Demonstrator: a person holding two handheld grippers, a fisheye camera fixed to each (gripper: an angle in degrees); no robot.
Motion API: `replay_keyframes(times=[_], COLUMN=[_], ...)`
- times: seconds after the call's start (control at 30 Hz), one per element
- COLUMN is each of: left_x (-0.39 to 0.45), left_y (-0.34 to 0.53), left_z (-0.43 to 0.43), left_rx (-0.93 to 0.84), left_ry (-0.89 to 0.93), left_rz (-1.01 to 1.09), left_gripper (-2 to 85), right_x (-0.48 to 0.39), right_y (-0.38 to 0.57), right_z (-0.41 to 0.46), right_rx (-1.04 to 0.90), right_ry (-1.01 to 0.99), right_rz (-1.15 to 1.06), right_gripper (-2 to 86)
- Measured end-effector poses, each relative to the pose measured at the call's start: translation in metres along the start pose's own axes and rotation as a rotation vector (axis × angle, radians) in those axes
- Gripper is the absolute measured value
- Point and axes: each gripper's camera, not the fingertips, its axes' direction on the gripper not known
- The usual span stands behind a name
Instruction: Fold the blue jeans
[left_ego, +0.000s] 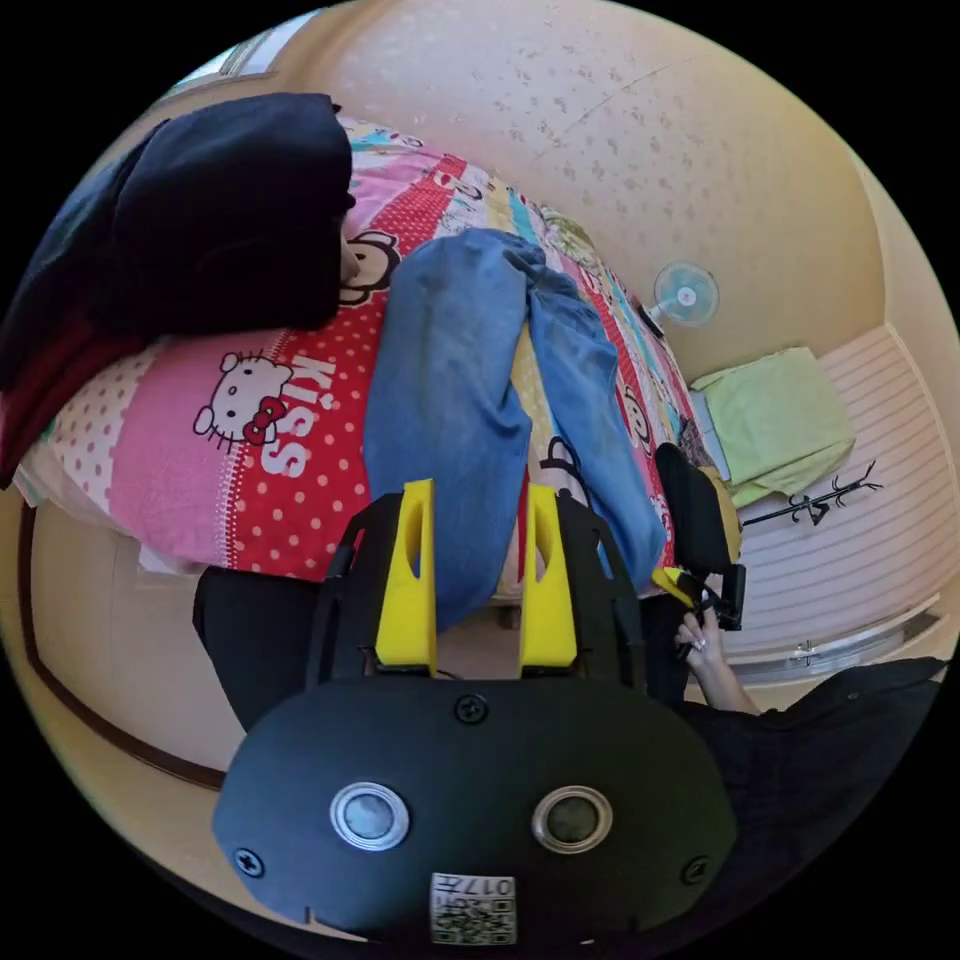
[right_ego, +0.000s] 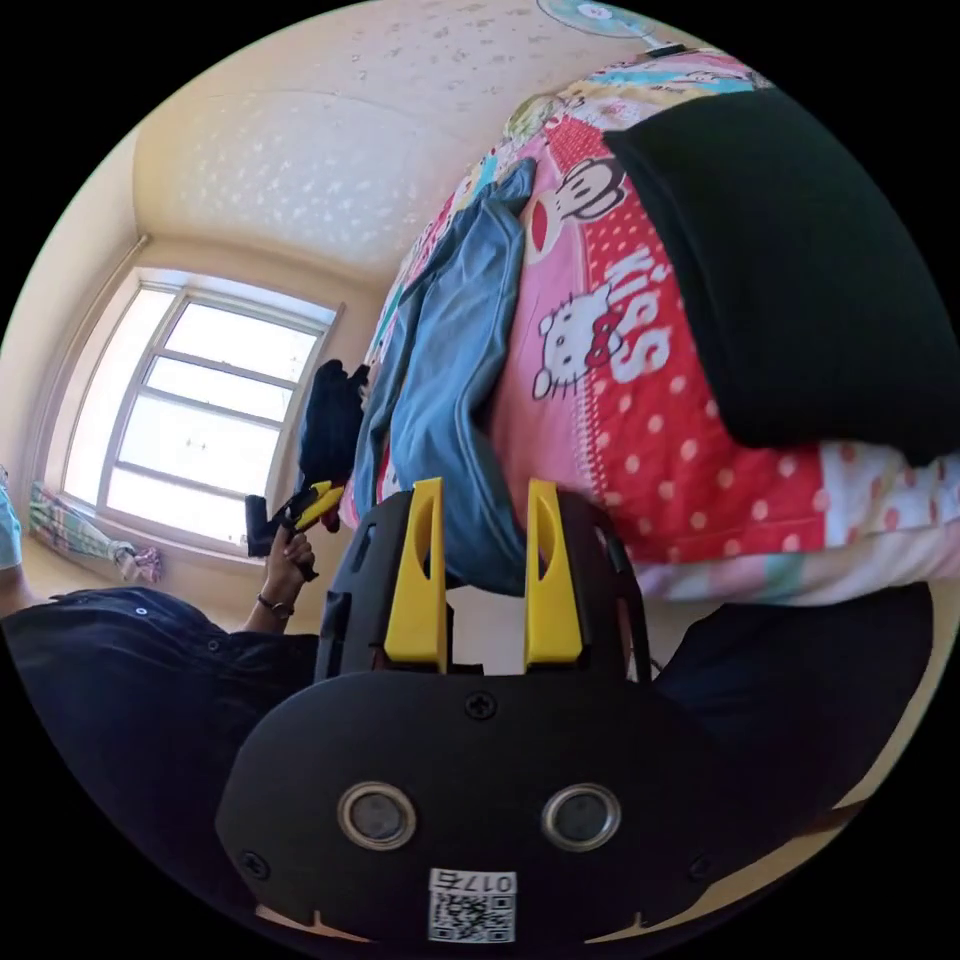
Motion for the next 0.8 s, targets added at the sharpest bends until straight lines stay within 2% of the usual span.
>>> replay_keyframes(times=[0.07, 0.17, 0.2, 0.3, 0.33, 0.47, 0.57, 0.6, 0.67, 0.7, 0.8], left_x=[-0.006, -0.005, -0.001, 0.014, 0.021, 0.039, 0.058, 0.057, 0.044, 0.030, -0.009], left_y=[-0.002, -0.019, -0.023, -0.027, -0.032, -0.029, -0.013, -0.008, -0.003, -0.001, -0.003], left_z=[-0.005, 0.040, 0.066, 0.073, 0.070, 0.033, 0.015, 0.022, 0.032, 0.029, -0.006], left_rx=[0.016, -0.155, -0.236, -0.205, -0.238, -0.231, -0.238, -0.301, -0.384, -0.394, -0.282], left_ry=[0.006, 0.005, -0.024, -0.279, -0.276, -0.086, 0.009, 0.020, 0.014, 0.065, 0.194], left_rz=[0.014, 0.074, 0.113, 0.132, 0.138, 0.167, 0.283, 0.306, 0.262, 0.208, 0.098], left_gripper=[12.5, 11.7, 9.9, 3.7, 2.5, 1.0, 1.1, 1.3, 2.3, 4.3, 6.8], right_x=[0.005, 0.014, 0.014, 0.007, 0.005, 0.003, 0.008, 0.015, 0.024, 0.023, -0.001], right_y=[-0.002, -0.017, -0.025, -0.037, -0.038, -0.034, -0.025, -0.023, -0.023, -0.023, -0.027], right_z=[0.009, 0.009, 0.002, -0.020, -0.026, -0.080, -0.114, -0.121, -0.129, -0.134, -0.137], right_rx=[-0.095, -0.168, -0.187, -0.207, -0.199, -0.096, 0.005, 0.012, 0.006, 0.016, 0.034], right_ry=[-0.025, -0.012, 0.032, 0.093, 0.092, 0.023, 0.118, 0.193, 0.285, 0.318, 0.380], right_rz=[0.013, 0.029, 0.026, 0.001, -0.001, 0.008, 0.018, 0.061, 0.129, 0.130, 0.044], right_gripper=[10.3, 7.2, 5.6, 3.4, 3.0, 2.4, 2.8, 3.2, 4.4, 5.5, 7.2])
